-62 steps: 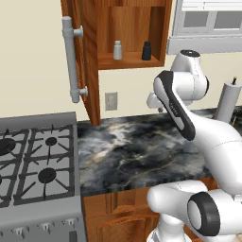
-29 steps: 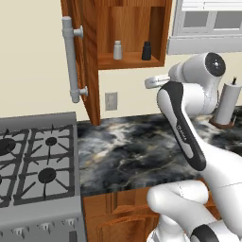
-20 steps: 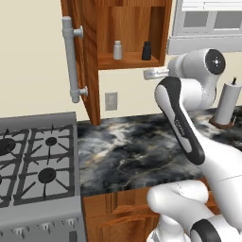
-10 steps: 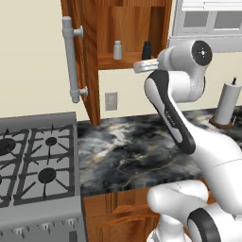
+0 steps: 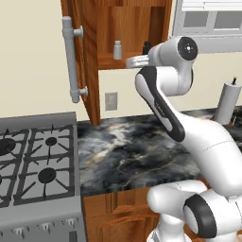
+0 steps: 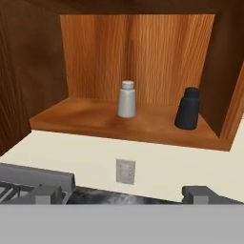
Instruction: Take 2 condiments from the cabinet and move them on the counter near the stove.Make sure the condiments are lined up with each other, next to each other.
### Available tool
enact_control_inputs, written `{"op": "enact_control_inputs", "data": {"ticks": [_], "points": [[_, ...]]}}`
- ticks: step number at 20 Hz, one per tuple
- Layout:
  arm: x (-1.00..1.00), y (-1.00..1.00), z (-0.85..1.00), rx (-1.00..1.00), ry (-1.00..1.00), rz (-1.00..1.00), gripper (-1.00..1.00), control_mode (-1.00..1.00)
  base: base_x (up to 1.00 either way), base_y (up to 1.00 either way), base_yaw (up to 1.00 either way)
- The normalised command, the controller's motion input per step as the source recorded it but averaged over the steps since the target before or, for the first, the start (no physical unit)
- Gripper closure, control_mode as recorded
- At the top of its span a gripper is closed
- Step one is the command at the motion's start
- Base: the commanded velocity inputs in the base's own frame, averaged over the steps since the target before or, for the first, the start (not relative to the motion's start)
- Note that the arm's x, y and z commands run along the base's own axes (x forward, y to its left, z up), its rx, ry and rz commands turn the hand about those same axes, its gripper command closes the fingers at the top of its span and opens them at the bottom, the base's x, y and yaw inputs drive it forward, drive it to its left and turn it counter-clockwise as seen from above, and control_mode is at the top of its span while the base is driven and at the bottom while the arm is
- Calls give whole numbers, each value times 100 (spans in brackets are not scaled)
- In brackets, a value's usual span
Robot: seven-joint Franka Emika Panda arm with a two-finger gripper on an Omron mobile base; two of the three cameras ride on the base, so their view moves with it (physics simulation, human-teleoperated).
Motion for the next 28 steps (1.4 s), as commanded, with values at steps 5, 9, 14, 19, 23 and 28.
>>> {"op": "enact_control_inputs", "data": {"ticks": [5, 9, 14, 19, 23, 28], "points": [[40, 9, 1, 0, 1, -1, -100, -100, 0, 0, 0], [41, 7, 0, 0, 5, -1, -100, -100, 0, 0, 0], [45, 9, 0, 0, 12, -2, -100, -100, 0, 0, 0], [43, 7, 0, 0, 8, -1, -100, -100, 0, 0, 0], [35, 8, 0, 0, 0, -2, -100, -100, 0, 0, 0], [28, 2, 0, 0, -4, -3, -100, -100, 0, 0, 0]]}}
